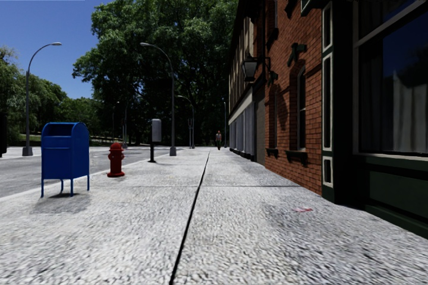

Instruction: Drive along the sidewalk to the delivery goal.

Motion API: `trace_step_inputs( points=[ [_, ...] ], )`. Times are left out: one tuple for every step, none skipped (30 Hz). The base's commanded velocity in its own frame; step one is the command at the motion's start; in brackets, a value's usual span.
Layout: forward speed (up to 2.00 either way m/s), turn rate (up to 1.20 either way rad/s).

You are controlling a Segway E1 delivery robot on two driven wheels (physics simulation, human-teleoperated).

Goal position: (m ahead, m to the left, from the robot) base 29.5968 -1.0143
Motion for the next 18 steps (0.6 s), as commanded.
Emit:
trace_step_inputs(
  points=[
    [2.0,0.0],
    [2.0,0.0],
    [2.0,0.0],
    [2.0,0.0],
    [2.0,0.0],
    [2.0,0.0],
    [2.0,0.0],
    [2.0,0.0],
    [2.0,0.0],
    [2.0,0.0],
    [2.0,0.0],
    [2.0,0.0],
    [2.0,0.0],
    [2.0,0.0],
    [2.0,0.0],
    [2.0,0.0],
    [2.0,0.0],
    [2.0,0.0]
  ],
)
